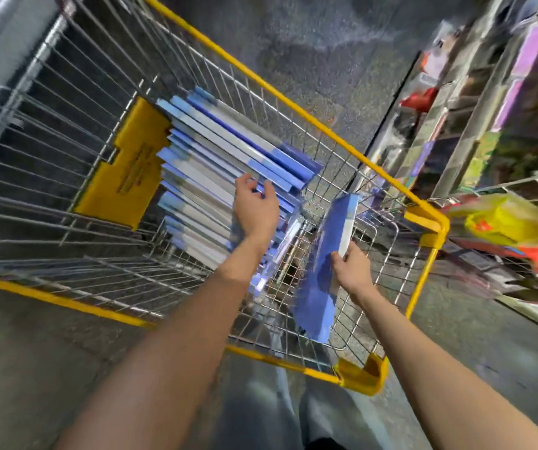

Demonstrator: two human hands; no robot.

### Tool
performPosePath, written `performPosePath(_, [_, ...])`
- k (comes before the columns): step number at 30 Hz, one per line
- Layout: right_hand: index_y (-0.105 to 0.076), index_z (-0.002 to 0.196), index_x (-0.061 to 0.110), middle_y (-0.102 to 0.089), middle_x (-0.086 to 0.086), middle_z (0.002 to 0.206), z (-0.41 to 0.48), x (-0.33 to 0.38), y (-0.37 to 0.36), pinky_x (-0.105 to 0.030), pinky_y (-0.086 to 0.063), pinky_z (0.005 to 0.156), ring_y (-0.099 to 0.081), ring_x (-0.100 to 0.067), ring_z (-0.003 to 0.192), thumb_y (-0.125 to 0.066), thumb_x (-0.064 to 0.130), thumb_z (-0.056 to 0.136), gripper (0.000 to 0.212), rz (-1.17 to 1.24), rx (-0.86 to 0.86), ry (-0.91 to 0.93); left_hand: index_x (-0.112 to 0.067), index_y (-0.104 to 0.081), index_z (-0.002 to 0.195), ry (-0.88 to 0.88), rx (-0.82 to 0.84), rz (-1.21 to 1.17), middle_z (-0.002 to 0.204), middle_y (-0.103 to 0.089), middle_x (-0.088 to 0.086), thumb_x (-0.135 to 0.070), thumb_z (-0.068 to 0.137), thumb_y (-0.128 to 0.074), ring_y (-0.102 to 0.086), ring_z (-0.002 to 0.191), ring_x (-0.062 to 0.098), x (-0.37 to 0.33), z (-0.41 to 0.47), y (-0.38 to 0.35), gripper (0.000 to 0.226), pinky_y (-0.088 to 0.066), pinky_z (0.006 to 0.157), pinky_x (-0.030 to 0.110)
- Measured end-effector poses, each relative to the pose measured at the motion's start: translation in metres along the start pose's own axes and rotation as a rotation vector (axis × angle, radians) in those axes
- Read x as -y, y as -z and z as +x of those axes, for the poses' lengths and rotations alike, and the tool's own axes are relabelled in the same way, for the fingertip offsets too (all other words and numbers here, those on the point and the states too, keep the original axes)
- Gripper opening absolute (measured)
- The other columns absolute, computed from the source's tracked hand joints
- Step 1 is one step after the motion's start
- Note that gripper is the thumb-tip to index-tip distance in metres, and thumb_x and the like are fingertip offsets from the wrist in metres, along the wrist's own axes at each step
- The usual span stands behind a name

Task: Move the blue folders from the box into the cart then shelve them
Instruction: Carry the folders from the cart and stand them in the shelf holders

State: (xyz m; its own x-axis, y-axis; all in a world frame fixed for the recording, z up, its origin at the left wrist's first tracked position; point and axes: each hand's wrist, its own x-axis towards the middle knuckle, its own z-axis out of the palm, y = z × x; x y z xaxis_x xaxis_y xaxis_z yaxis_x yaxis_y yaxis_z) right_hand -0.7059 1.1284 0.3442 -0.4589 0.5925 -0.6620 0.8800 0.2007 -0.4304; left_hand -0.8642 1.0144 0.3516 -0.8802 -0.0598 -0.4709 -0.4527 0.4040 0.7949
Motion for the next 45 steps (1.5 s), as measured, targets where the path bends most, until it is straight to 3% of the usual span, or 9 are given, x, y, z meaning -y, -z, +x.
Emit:
performPosePath(6, [-0.054,0.121,-0.003,-0.057,-0.012,0.083,-0.005,-0.001,0.007,-0.031,-0.031,0.061,-0.052,-0.026,0.074,-0.051,0.01,0.101,0.024,-0.02,-0.023,0.015,-0.013,-0.058,0.097,0.149,-0.148,0.085,0.065,-0.047,-0.009,-0.049,0.091,-0.066,-0.065,0.086,0.03,-0.01,0.052,-0.005,0.038,-0.05,0.079,0.035])
performPosePath(10, [-0.054,0.119,-0.001,-0.056,-0.01,0.08,-0.012,0.0,0.014,-0.032,-0.028,0.059,-0.053,-0.026,0.071,-0.051,0.008,0.101,0.021,-0.075,-0.009,0.09,-0.013,-0.053,0.104,0.176,-0.206,0.137,0.076,-0.053,-0.004,-0.053,0.09,-0.066,-0.06,0.084,0.026,-0.019,0.065,-0.004,0.044,-0.048,0.081,0.035])
performPosePath(12, [-0.055,0.114,-0.003,-0.054,-0.007,0.077,-0.014,0.002,0.014,-0.031,-0.028,0.059,-0.053,-0.026,0.072,-0.052,0.009,0.101,0.019,-0.103,-0.004,0.11,-0.014,-0.056,0.092,0.199,-0.217,0.155,0.079,-0.063,0.004,-0.057,0.086,-0.067,-0.066,0.082,0.029,-0.022,0.073,-0.001,0.045,-0.054,0.079,0.038])
performPosePath(17, [-0.054,0.115,-0.002,-0.054,-0.006,0.08,-0.017,0.016,0.011,-0.028,-0.034,0.058,-0.052,-0.022,0.07,-0.052,0.01,0.101,0.019,-0.137,0.02,0.15,-0.006,-0.073,0.063,0.208,-0.084,0.227,0.054,-0.069,0.003,-0.054,0.089,-0.064,-0.072,0.06,0.023,-0.022,0.082,0.011,0.055,-0.062,0.071,0.037])
performPosePath(22, [-0.045,0.094,0.008,-0.043,0.003,0.067,-0.022,0.024,0.022,-0.015,-0.028,0.045,-0.046,-0.016,0.06,-0.052,0.008,0.1,0.009,-0.164,-0.006,0.187,-0.007,-0.062,0.046,0.168,0.013,0.218,0.044,-0.063,0.006,-0.036,0.092,-0.057,-0.071,0.067,0.027,-0.016,0.086,0.011,0.055,-0.056,0.089,0.052])
performPosePath(28, [-0.048,0.098,0.007,-0.043,0.002,0.066,-0.031,0.04,0.046,-0.01,-0.038,0.051,-0.044,-0.012,0.057,-0.053,0.008,0.1,0.005,-0.214,0.011,0.288,0.004,-0.073,0.064,0.061,-0.022,0.247,0.053,-0.066,0.007,-0.031,0.094,-0.054,-0.061,0.054,0.017,-0.033,0.061,0.028,0.049,-0.059,0.069,0.031])
performPosePath(32, [-0.049,0.094,0.005,-0.051,-0.006,0.075,-0.032,0.052,0.064,-0.03,-0.024,0.057,-0.048,-0.027,0.073,-0.054,0.015,0.1,0.013,-0.241,0.001,0.319,-0.009,-0.039,0.048,-0.073,-0.102,0.223,0.044,-0.033,0.003,-0.027,0.092,-0.062,-0.031,0.042,0.019,-0.057,0.036,0.039,0.053,-0.034,0.048,0.031])
performPosePath(39, [-0.052,0.099,-0.002,-0.064,-0.03,0.097,-0.049,0.075,0.102,-0.04,-0.033,0.067,-0.061,-0.043,0.093,-0.052,0.022,0.101,0.024,-0.305,-0.081,0.487,-0.016,-0.03,0.06,-0.141,-0.161,0.013,0.057,-0.03,0.0,-0.019,0.094,-0.062,-0.029,0.053,0.016,-0.067,-0.035,0.064,0.047,-0.024,0.051,0.031])
performPosePath(45, [-0.05,0.118,-0.008,-0.061,-0.032,0.112,-0.082,0.083,0.145,-0.04,-0.032,0.078,-0.058,-0.044,0.106,-0.05,0.018,0.102,0.03,-0.296,-0.025,0.642,-0.017,-0.027,0.063,-0.292,-0.174,-0.041,0.06,-0.027,0.0,-0.016,0.098,-0.059,-0.026,0.054,0.014,-0.072,-0.11,0.086,0.048,-0.028,0.047,0.02])
